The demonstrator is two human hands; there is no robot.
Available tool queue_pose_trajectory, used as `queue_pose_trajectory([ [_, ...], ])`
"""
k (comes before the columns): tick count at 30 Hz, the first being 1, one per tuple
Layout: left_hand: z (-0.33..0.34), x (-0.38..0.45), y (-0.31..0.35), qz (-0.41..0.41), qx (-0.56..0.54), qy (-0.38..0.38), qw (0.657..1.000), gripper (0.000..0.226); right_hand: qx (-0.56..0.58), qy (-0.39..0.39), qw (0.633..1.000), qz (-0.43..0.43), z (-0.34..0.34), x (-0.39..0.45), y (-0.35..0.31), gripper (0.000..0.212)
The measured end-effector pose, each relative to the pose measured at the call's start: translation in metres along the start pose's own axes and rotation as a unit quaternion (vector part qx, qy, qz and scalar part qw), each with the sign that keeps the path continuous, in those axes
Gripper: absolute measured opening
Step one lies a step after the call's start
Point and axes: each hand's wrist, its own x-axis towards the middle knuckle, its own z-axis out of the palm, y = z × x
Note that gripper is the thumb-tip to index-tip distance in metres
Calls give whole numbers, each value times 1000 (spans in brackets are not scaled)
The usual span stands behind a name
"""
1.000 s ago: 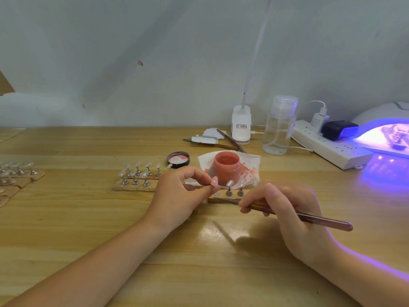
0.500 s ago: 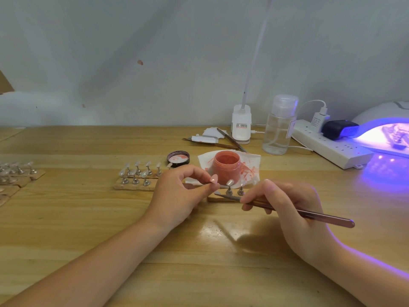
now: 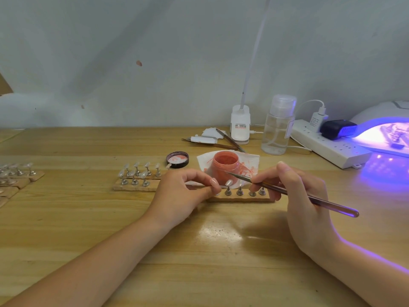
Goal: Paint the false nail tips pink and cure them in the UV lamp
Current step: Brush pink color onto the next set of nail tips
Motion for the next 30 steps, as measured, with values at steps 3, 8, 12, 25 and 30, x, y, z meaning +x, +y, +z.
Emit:
queue_pose_trajectory([
  [3, 1, 1, 1, -12, 5, -3, 1000, 18, -1, -2, 1000, 3, 0, 0, 0, 44],
  [8, 2, 2, 2, -23, 27, -7, 999, 14, 0, -11, 1000, 4, 0, 1, 0, 44],
  [12, 2, 3, 2, -38, 33, -9, 999, 12, 3, -11, 1000, 10, 0, 1, -1, 44],
  [25, -4, 6, 2, -30, 61, -82, 994, 18, -19, 29, 999, 23, -3, 4, -2, 32],
  [30, -10, 6, 6, 8, 138, -114, 984, 18, -27, 44, 998, 22, -5, 5, -1, 34],
])
